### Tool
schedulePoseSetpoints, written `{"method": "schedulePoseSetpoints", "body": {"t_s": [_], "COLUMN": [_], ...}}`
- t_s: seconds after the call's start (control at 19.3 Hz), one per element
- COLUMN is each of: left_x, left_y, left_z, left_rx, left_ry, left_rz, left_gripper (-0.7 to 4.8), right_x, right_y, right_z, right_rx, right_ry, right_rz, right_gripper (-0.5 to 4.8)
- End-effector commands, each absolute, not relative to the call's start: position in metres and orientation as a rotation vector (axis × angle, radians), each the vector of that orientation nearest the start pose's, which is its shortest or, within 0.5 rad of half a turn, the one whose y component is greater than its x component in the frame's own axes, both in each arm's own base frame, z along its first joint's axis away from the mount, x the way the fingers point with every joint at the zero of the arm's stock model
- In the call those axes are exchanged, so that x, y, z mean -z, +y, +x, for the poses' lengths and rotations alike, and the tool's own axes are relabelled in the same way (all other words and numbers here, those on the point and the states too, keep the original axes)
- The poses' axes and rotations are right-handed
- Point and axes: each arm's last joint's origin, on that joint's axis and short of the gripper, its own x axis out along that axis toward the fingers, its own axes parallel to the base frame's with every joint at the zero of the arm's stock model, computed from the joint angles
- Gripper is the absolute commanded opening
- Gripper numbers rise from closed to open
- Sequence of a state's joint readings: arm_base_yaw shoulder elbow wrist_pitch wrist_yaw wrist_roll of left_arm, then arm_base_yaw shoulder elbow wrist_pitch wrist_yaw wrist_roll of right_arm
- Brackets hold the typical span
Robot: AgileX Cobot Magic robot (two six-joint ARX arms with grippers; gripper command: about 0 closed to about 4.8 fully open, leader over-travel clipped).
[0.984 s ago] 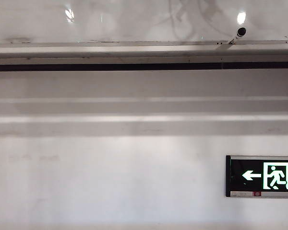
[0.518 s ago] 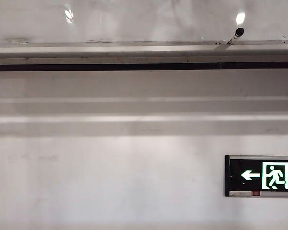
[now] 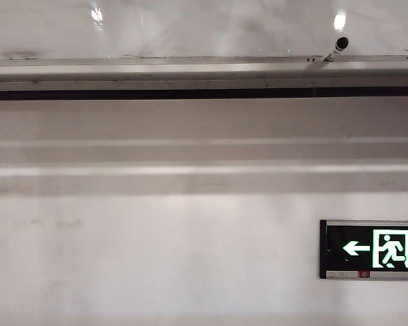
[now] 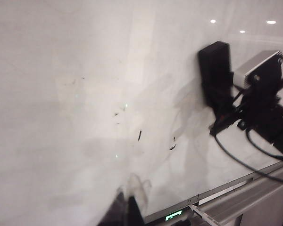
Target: Wipe the whiteboard clean using the black magnetic whiteboard eraser attached to the whiteboard.
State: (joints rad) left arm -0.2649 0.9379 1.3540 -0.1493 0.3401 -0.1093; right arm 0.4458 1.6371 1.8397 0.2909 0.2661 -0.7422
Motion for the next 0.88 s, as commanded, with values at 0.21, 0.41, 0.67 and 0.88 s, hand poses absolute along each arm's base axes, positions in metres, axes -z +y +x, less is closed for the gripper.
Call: {"method": "schedulePoseSetpoints", "body": {"t_s": [0.21, 0.41, 0.67, 0.88], "left_x": [-0.498, -0.498, -0.498, -0.498], "left_y": [-0.05, -0.05, -0.05, -0.05], "left_z": [0.146, 0.145, 0.145, 0.145], "left_rx": [0.622, 0.638, 0.638, 0.64], "left_ry": [-0.259, -0.257, -0.258, -0.257], "left_rz": [-0.097, -0.096, -0.098, -0.098], "left_gripper": [-0.05, -0.05, -0.05, -0.05], "right_x": [-0.498, -0.476, -0.459, -0.464], "right_y": [0.196, 0.224, 0.231, 0.231], "right_z": [0.31, 0.32, 0.334, 0.33], "right_rx": [-0.236, -0.216, -0.113, -0.112], "right_ry": [-0.41, -0.354, -0.276, -0.297], "right_rz": [-0.548, -0.642, -0.669, -0.658], "right_gripper": [0.0, 0.0, 1.66, 3.3]}}
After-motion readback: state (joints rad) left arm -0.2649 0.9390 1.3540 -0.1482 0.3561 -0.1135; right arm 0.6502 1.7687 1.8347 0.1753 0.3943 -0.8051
